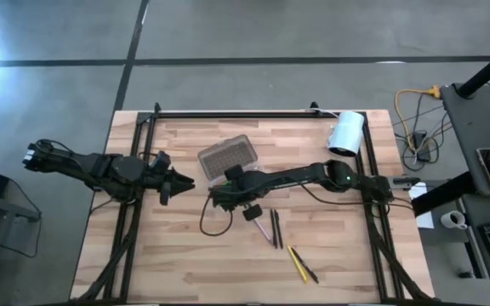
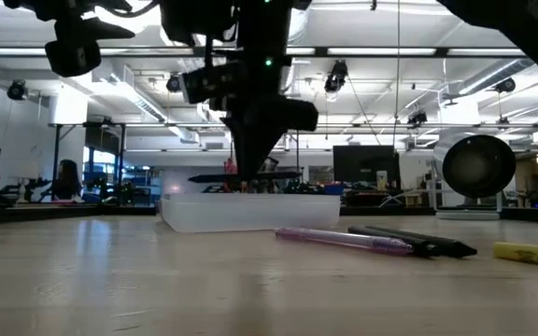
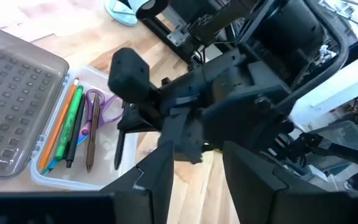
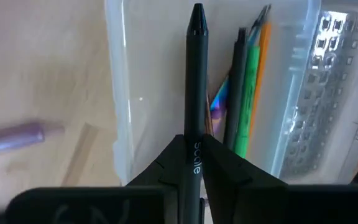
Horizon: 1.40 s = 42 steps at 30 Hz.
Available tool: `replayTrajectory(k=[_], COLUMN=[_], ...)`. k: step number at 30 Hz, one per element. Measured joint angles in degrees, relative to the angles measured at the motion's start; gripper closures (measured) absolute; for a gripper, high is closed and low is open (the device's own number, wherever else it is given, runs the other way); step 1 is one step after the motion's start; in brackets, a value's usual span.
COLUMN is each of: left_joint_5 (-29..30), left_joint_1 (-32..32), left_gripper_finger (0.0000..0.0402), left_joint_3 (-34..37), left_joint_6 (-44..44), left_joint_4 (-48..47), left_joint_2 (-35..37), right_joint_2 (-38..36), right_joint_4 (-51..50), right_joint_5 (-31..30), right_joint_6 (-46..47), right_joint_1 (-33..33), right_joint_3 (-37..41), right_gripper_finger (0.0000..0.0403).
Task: Pick & place school supplies into a supply box
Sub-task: Put the black pen into the black supply box
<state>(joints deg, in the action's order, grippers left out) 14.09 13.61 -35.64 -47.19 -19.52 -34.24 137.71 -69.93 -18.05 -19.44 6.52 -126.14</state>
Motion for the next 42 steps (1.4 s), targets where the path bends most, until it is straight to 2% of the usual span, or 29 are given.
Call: replayTrajectory(k=[11,16,20,25,30,34,37,42], left_joint_5=[0.04,0.04,0.04,0.06,0.04,0.04,0.04,0.04], left_joint_1=[0.0,0.0,0.0,0.0,0.0,0.0,0.0,-0.02], left_gripper_finger=[0.0279,0.0279,0.0279,0.0279,0.0279,0.0279,0.0279,0.0279], left_joint_3=[0.07,0.07,0.07,0.28,1.46,2.73,3.48,3.74], left_joint_6=[1.57,1.63,1.65,1.69,2.5,2.5,2.49,2.7], left_joint_4=[-0.6,-1.24,-2.61,-2.89,-2.92,-2.91,-2.58,-2.52], left_joint_2=[-0.54,-0.49,-0.5,-0.5,-0.5,-0.5,-0.5,-0.5], right_joint_2=[-0.75,-1.32,-3.36,-6.38,-10.15,-14.6,-18.92,-26.26], right_joint_4=[1.4,-1.28,-6.02,-12.42,-12.42,-12.3,-12.12,-6.03], right_joint_5=[-0.1,-0.1,0.38,7.12,8.26,7.99,8.05,14.29], right_joint_6=[3.79,9.71,22.29,45.52,55.73,62.65,71.95,91.08], right_joint_1=[-0.09,-0.02,-0.02,0.74,5.47,10.63,14.52,20.79], right_joint_3=[-1.12,-1.11,-1.03,0.0,3.37,9.29,15.54,26.46], right_gripper_finger=[0.0291,0.026,0.0248,0.0246,0.0246,0.0246,0.0246,0.0246])
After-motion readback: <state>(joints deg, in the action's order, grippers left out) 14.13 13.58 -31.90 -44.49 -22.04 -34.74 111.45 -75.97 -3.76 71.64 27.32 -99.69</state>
